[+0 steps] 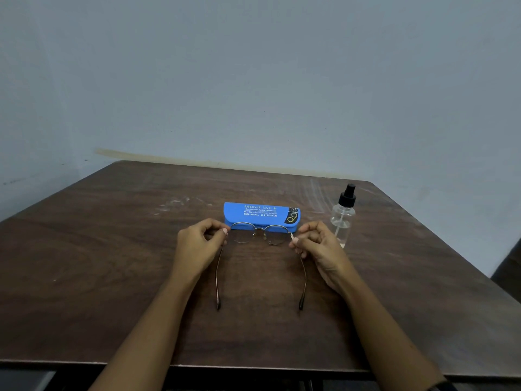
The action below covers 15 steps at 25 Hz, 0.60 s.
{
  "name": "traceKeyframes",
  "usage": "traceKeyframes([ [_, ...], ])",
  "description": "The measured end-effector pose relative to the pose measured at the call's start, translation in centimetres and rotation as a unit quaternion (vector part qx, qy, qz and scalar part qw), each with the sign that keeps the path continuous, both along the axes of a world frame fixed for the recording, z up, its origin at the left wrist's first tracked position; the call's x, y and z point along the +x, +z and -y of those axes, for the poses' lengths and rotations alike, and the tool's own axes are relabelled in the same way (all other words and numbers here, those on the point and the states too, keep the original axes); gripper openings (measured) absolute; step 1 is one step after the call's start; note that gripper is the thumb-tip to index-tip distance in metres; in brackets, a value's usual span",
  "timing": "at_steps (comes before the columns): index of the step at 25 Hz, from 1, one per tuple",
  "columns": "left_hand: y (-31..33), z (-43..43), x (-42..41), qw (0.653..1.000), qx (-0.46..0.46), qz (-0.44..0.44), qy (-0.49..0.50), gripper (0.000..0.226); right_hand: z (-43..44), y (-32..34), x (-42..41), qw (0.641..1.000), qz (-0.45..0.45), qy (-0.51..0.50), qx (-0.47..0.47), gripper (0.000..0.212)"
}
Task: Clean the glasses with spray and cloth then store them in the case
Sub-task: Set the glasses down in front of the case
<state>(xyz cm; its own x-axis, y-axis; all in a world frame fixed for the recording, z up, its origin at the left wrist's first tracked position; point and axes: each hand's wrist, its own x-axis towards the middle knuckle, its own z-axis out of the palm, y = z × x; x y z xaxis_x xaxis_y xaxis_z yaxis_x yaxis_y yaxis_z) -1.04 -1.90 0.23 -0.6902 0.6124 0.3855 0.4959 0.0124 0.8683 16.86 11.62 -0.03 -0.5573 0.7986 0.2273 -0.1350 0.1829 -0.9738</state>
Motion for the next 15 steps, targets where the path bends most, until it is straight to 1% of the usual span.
traceKeyframes([
  [10, -0.33, -0.21, -0.12, 1.000, -0.005, 0.000, 0.000, 0.009, 0.44, 0.32, 0.01, 1.000, 0.028, -0.004, 0.011, 0.022],
  [13, -0.36, -0.30, -0.31, 0.999, 0.013, -0.006, 0.045, 0.008, 0.54, 0.35, -0.12, 0.999, 0.032, -0.021, 0.007, 0.017],
  [15, -0.26, -0.41, -0.54, 0.996, 0.027, -0.014, 0.087, 0.010, 0.59, 0.36, -0.14, 0.997, 0.041, -0.058, 0.033, 0.015],
])
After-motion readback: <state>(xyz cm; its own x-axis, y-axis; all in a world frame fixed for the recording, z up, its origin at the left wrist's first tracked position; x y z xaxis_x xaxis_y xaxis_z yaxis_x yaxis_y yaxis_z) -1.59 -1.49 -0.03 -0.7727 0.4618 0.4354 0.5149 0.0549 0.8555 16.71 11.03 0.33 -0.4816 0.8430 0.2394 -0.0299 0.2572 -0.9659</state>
